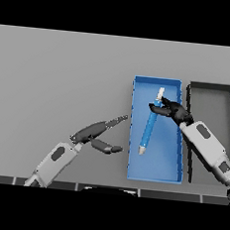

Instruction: Pick up the blue pipe and place it into the blue bin.

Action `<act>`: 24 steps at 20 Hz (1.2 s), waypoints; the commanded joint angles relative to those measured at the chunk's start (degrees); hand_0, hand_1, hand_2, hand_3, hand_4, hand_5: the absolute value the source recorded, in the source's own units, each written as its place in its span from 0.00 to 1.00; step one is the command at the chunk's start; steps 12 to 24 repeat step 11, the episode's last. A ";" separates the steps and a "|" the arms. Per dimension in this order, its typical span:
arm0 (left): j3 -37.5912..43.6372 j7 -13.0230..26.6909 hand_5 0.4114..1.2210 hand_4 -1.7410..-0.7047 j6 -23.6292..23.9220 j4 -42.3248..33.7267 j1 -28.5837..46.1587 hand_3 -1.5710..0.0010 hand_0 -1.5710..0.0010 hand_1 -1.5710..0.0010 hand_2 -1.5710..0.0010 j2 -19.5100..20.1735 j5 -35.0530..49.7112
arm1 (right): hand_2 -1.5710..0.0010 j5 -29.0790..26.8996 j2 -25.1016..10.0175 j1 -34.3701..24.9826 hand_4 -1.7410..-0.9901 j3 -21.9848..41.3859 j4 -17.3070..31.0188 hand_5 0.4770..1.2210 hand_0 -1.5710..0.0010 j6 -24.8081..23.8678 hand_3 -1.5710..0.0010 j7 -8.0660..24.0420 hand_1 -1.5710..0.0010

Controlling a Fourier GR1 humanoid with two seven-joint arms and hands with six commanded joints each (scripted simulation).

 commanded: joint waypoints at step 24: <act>0.89 0.92 0.07 0.79 -0.87 -0.50 -0.42 1.00 1.00 1.00 1.00 0.56 1.74 | 0.99 -1.40 -0.70 1.15 0.82 -1.10 -0.83 0.27 0.99 1.70 1.00 -2.77 0.99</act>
